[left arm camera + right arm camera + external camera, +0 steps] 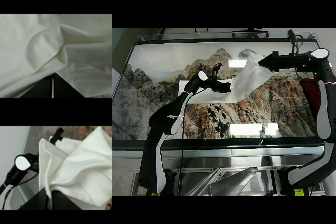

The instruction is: Fold the shirts.

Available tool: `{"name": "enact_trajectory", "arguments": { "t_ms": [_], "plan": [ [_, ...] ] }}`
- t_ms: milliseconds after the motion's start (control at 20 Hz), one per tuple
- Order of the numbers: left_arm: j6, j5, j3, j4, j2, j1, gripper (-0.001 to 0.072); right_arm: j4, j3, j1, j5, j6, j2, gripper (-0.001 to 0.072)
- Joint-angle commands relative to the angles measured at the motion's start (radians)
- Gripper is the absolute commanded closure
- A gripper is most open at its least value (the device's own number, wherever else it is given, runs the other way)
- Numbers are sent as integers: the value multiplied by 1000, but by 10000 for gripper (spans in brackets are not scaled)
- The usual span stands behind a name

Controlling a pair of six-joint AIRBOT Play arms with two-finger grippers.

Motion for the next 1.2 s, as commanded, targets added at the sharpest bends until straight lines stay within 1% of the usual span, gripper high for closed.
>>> {"name": "enact_trajectory", "arguments": {
  "t_ms": [0,100,200,300,400,500,550,600,700,750,800,850,900,950,1050,1150],
  "plan": [
    [-17,-7,8,6,-15,-13,709,15,3,109,-54,44,19,684],
    [-17,-100,8,-11,29,29,709,15,3,152,-80,62,19,683],
    [-16,-241,8,-10,116,97,709,14,3,190,-119,70,19,683],
    [-1,-389,7,-8,238,204,709,14,3,233,-192,70,18,683],
    [5,-465,7,-8,357,328,709,17,3,301,-334,69,2,683],
    [5,-474,7,-9,455,446,708,76,3,413,-526,52,-41,683],
    [5,-470,7,-9,491,492,708,130,3,476,-629,15,-71,682],
    [5,-471,7,-9,521,535,687,200,3,550,-746,-43,-111,683],
    [26,-478,7,-8,550,589,681,366,3,690,-985,-176,-200,683],
    [39,-488,7,-8,554,608,681,500,9,775,-1138,-326,-256,684],
    [39,-505,5,-8,552,624,682,616,29,845,-1246,-452,-307,684],
    [42,-509,-14,-9,554,633,681,707,66,904,-1314,-533,-360,673],
    [66,-510,-41,-9,555,640,682,729,123,949,-1318,-570,-418,434],
    [74,-510,-67,-8,555,647,682,723,188,974,-1298,-594,-469,5],
    [82,-509,-124,-9,555,668,682,692,291,979,-1149,-645,-531,15],
    [84,-510,-164,-11,555,690,682,689,293,955,-1086,-652,-520,15]
  ]
}}
